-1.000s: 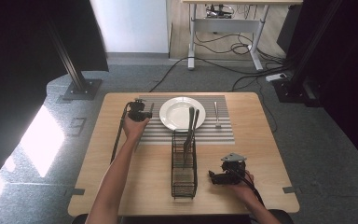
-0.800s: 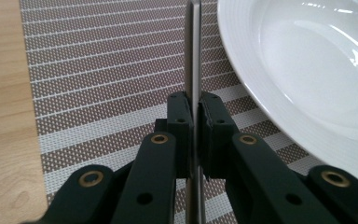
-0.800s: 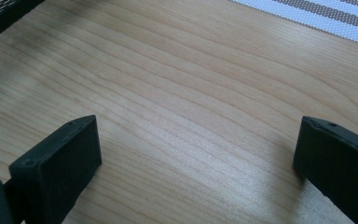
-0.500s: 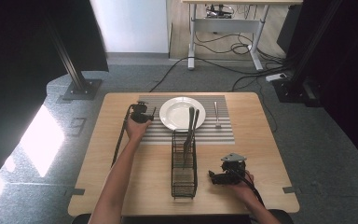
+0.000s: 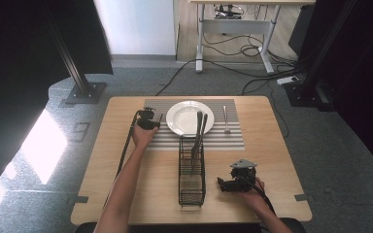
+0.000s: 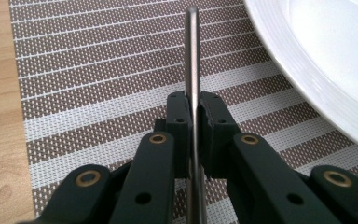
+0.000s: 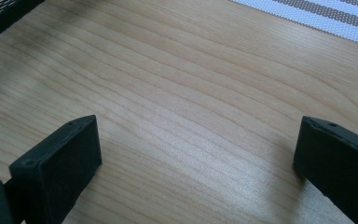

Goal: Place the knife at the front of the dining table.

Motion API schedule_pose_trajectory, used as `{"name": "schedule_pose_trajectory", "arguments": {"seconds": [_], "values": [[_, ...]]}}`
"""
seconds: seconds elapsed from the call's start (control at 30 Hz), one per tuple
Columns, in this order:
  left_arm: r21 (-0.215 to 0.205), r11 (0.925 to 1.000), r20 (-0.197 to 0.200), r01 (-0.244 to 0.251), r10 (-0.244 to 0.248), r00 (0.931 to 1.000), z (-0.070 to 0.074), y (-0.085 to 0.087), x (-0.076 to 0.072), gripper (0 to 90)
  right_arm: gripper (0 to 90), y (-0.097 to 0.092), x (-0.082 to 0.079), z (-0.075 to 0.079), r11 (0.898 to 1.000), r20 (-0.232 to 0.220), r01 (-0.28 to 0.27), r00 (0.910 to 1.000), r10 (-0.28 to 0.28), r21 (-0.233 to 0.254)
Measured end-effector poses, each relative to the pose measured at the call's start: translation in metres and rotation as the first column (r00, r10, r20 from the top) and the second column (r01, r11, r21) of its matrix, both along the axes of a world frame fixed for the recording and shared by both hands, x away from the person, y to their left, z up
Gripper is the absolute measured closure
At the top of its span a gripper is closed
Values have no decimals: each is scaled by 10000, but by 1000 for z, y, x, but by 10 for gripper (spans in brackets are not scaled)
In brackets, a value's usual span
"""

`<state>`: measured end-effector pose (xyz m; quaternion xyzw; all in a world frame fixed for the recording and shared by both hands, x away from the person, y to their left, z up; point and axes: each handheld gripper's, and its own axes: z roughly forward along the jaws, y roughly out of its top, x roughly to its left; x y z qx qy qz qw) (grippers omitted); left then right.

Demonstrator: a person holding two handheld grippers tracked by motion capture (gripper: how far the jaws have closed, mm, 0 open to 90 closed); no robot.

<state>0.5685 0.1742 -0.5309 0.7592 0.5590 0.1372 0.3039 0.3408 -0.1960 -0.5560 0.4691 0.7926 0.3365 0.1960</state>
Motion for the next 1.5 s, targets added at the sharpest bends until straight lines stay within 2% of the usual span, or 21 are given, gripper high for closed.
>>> {"name": "schedule_pose_trajectory", "arguments": {"seconds": [0.27, 0.5, 0.6, 0.7, 0.83, 0.93, 1.0, 1.13, 1.23, 1.3, 1.4, 1.5], "values": [[-51, 10000, 117, -14, 15, 9999, -1, 1, -2, 810, 11, 0, 0, 0, 10000, 11, -46, 10000, 46, 3], [256, 9996, 179, -97, 92, 9998, 0, 6, -2, 792, 11, 0, 0, 0, 10000, 13, -51, 10000, 51, 3], [63, 9999, 119, -109, 108, 9999, 1, 12, -3, 782, 11, 0, -1, 0, 10000, 9, -46, 10000, 46, 3], [46, 10000, 181, -67, 66, 9998, 1, 14, -5, 783, 11, 0, 0, 0, 10000, 13, -51, 10000, 51, 1], [39, 10000, 290, 3, -4, 9996, 3, 16, -10, 771, 11, 0, 0, 0, 10000, 13, -51, 10000, 51, 0], [20, 10000, 372, 44, -45, 9993, 6, 20, -19, 770, 11, 0, 0, 0, 10000, 8, -49, 10000, 49, 2], [-42, 9998, 258, 168, -167, 9995, 5, 21, -26, 767, 10, 0, 0, 0, 10000, 10, -52, 10000, 52, -5], [353, 9990, 306, 277, -288, 9991, 1, 20, -37, 758, 10, 1, -1, 0, 9999, 4, -122, 9999, 122, -11], [406, 9990, 417, 198, -215, 9989, -2, 22, -42, 781, 10, 1, -1, 0, 9999, 0, -164, 9999, 164, -14], [381, 9991, 459, 160, -177, 9988, -2, 22, -42, 793, 9, 1, -1, 0, 9998, -22, -175, 9998, 175, -1], [614, 9980, 510, 135, -167, 9986, -2, 19, -40, 799, 9, 1, -1, 0, 9998, -15, -174, 9998, 174, -9], [515, 9986, 691, -102, 66, 9976, -3, 16, -33, 802, 8, 2, -1, 0, 9999, -18, -168, 9999, 168, -9]]}}
